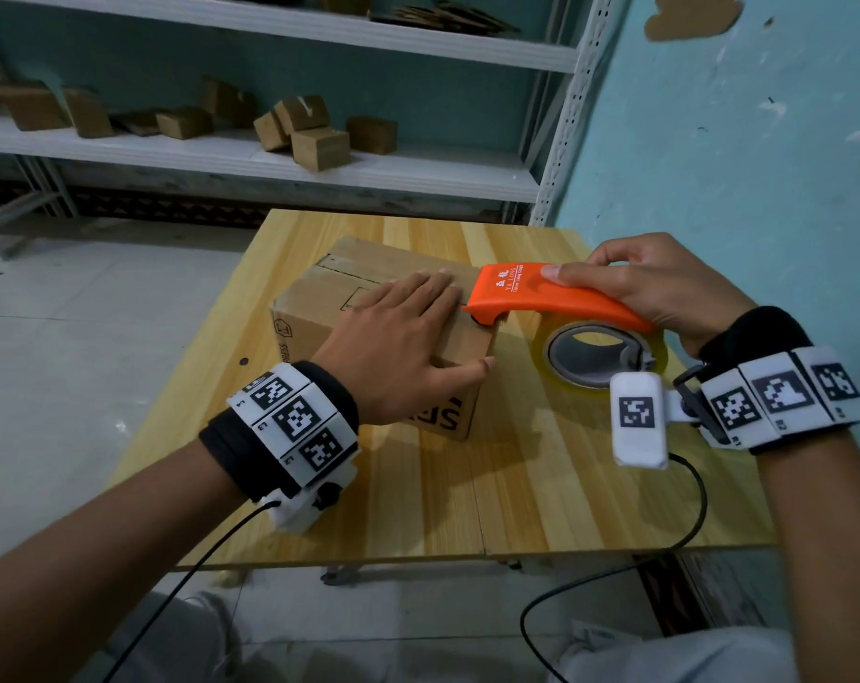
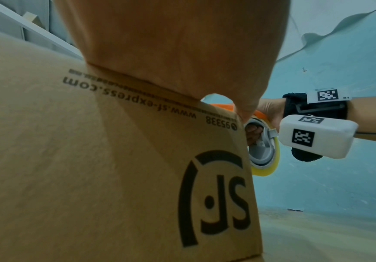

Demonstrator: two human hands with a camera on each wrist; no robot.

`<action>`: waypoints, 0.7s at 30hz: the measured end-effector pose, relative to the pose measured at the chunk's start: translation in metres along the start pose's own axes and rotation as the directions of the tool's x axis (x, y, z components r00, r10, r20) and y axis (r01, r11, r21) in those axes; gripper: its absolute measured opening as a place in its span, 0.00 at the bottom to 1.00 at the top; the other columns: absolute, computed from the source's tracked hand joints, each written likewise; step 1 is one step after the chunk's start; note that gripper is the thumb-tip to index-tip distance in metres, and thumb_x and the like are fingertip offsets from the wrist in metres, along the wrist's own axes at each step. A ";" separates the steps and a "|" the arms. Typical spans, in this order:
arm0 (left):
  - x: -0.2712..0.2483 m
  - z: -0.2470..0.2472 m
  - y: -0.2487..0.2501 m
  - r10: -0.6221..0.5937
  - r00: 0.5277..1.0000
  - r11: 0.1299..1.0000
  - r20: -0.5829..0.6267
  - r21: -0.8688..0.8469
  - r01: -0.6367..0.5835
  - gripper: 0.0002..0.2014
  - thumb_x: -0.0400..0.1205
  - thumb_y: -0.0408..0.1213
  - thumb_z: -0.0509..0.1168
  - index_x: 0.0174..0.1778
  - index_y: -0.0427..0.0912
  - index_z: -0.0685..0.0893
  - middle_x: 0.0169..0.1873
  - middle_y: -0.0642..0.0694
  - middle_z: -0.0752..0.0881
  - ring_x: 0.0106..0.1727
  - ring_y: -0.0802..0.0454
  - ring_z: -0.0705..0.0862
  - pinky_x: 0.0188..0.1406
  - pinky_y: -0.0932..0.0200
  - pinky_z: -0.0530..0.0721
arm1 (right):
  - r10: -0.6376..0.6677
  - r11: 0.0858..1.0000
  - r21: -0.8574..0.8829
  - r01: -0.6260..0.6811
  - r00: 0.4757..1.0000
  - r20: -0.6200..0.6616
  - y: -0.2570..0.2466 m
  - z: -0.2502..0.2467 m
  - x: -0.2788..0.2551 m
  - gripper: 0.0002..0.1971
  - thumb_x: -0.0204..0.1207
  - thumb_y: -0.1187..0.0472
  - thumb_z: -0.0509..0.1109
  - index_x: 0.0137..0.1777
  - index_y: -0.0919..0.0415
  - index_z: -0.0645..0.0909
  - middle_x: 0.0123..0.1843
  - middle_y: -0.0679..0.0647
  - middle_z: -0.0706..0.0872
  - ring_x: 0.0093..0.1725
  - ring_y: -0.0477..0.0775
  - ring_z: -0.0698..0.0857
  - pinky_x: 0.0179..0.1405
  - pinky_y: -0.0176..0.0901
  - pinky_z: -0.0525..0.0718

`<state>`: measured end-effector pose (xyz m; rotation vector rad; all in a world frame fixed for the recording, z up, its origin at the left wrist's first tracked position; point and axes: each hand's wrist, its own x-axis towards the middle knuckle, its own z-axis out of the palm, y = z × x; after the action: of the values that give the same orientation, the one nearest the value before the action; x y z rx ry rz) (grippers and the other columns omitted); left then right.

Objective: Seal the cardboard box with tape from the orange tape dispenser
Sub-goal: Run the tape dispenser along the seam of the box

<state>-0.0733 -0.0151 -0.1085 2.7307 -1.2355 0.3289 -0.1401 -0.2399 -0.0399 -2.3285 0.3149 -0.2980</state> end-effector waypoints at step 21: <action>0.000 -0.001 0.002 -0.005 1.000 1.000 0.029 0.021 0.005 0.47 0.75 0.75 0.36 0.85 0.47 0.47 0.85 0.49 0.49 0.84 0.52 0.48 0.75 0.59 0.42 | 0.036 0.999 0.016 -0.037 0.997 0.067 0.021 -0.014 -0.012 0.19 0.72 0.39 0.74 0.41 0.57 0.86 0.32 0.51 0.88 0.27 0.43 0.85 0.33 0.37 0.79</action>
<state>-0.0753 -0.0164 -0.1081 2.7655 -1.2389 0.3049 -0.1582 -0.2593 -0.0469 -2.3080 0.3199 -0.2034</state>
